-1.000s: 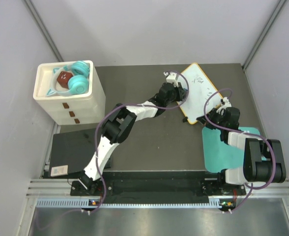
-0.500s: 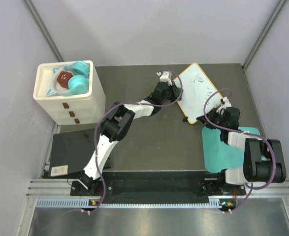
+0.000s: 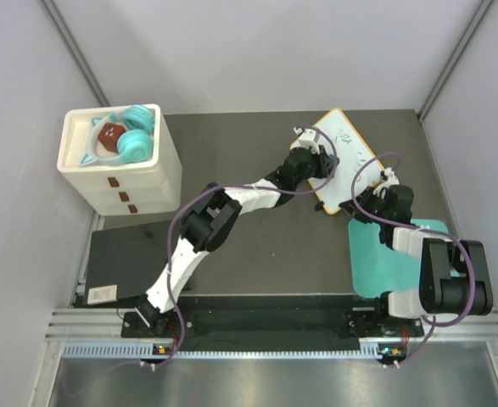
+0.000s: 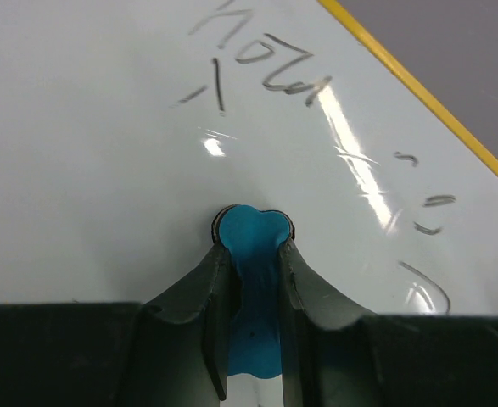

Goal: Erase the whiteboard

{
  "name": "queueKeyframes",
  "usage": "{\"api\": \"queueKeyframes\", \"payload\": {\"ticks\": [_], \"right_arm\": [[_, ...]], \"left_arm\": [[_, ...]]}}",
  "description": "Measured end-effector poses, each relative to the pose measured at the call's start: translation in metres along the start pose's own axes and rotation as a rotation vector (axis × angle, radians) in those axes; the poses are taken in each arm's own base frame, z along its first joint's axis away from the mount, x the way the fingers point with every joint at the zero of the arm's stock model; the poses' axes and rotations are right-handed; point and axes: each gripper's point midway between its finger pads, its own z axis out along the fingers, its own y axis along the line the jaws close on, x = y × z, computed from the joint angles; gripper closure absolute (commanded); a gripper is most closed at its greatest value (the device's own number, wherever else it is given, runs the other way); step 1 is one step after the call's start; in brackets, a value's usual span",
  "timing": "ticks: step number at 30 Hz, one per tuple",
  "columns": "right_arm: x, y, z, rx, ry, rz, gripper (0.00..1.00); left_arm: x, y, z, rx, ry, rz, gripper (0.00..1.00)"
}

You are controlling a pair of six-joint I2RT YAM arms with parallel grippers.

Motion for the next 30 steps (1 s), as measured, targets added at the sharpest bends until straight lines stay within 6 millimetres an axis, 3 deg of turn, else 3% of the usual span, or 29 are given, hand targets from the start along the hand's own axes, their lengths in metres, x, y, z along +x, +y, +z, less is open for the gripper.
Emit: {"api": "queueKeyframes", "payload": {"ticks": [6,17,30], "right_arm": [[0.001,-0.001,0.0,0.007,0.002,0.0,1.0],[0.001,-0.002,0.0,0.01,0.004,-0.002,1.0],[0.001,-0.003,0.0,0.012,0.003,-0.002,1.0]], "left_arm": [[0.014,-0.027,-0.008,0.024,0.041,0.024,1.0],[0.033,-0.025,-0.024,0.027,0.062,-0.023,1.0],[0.028,-0.026,-0.021,-0.021,0.099,-0.005,1.0]]}}
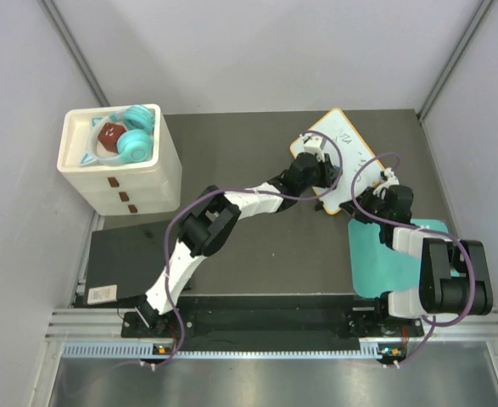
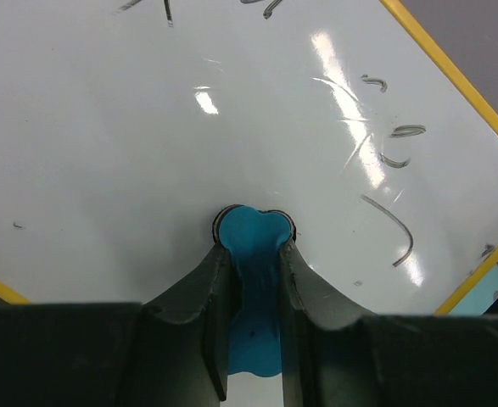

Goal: Erase the whiteboard

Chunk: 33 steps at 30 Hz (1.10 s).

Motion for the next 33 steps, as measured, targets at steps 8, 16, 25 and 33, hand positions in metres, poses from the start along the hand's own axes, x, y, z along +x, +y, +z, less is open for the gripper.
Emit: {"api": "queueKeyframes", "payload": {"ticks": [8,16,25,33], "right_arm": [[0.0,0.0,0.0,0.0,0.0,0.0,1.0],[0.0,0.0,0.0,0.001,0.001,0.002,1.0],[0.001,-0.001,0.0,0.007,0.004,0.011,1.0],[0.002,-0.004,-0.001,0.018,0.006,0.024,1.0]], "left_arm": [[-0.027,-0.023,0.024,0.053,-0.002,0.054,1.0],[-0.035,-0.059,0.039,0.232,0.004,0.122,1.0],[-0.006,-0.092,0.029,0.403,0.07,0.318,1.0],[0.017,-0.121,0.019,0.479,0.087,0.408,1.0]]}}
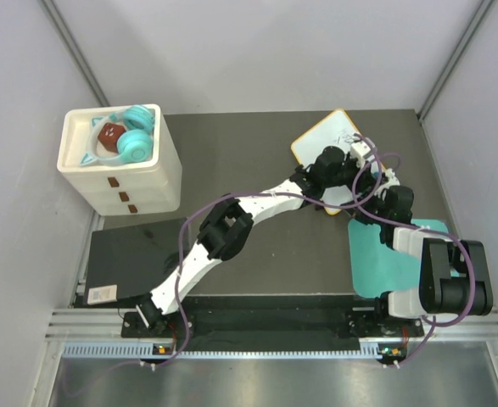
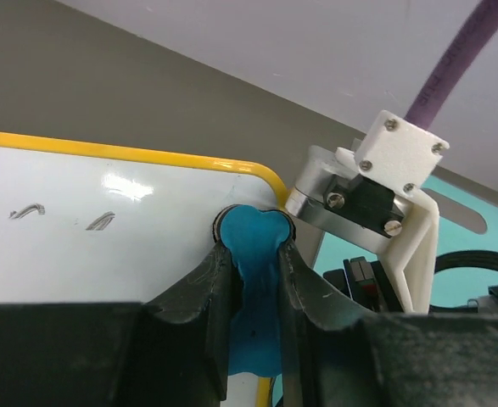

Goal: Erase the whiteboard

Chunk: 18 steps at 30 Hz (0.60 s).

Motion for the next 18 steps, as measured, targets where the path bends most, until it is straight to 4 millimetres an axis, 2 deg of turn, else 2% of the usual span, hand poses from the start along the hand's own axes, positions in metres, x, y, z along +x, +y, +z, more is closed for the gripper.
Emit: {"api": "queueKeyframes", "payload": {"ticks": [15,18], "right_arm": [[0.0,0.001,0.0,-0.007,-0.001,-0.011,1.0],[0.0,0.002,0.0,-0.014,0.003,-0.017,1.0]], "left_arm": [[-0.016,0.035,-0.002,-0.329,-0.111,-0.043,1.0],[-0.023,0.051,-0.007,-0.387,-0.14,-0.049,1.0]]}}
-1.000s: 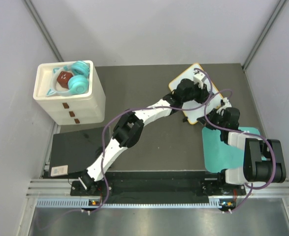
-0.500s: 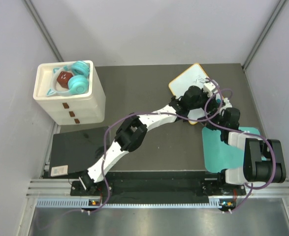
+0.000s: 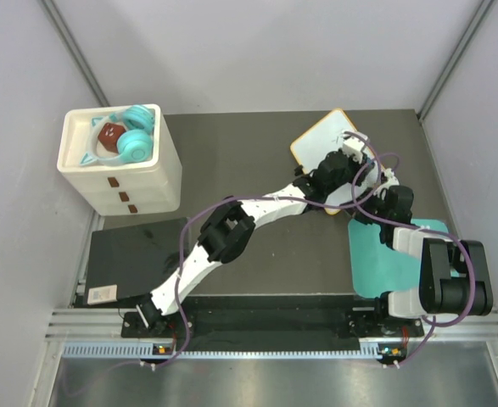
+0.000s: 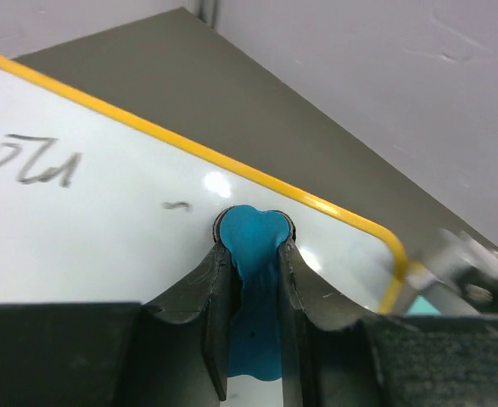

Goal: Erase the whiteboard

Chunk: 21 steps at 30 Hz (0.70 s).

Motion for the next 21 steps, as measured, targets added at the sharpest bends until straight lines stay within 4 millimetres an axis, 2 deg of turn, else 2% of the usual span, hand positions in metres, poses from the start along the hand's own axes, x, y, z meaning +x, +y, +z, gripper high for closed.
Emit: {"api": "queueKeyframes", "payload": {"ticks": [3,8,11,16,21], "right_arm": [[0.0,0.0,0.0,-0.001,0.0,-0.005,1.0],[0.0,0.001,0.0,-0.004,-0.001,-0.011,1.0],[0.0,0.002,0.001,-0.004,-0.002,-0.016,1.0],[0.0,0.003,0.001,-0.002,-0.005,-0.02,1.0],[0.0,0.004,0.001,-0.002,-0.007,-0.032,1.0]], "left_arm": [[-0.005,0.024,0.003,-0.051,-0.026,-0.021,1.0],[-0.014,0.076,0.009,-0.113,-0.082,-0.079,1.0],[-0.017,0.089,0.01,-0.1,-0.104,-0.098,1.0],[-0.022,0.087,0.012,-0.07,-0.135,-0.117,1.0],[-0.029,0.066,0.013,-0.013,-0.166,-0.142,1.0]]}}
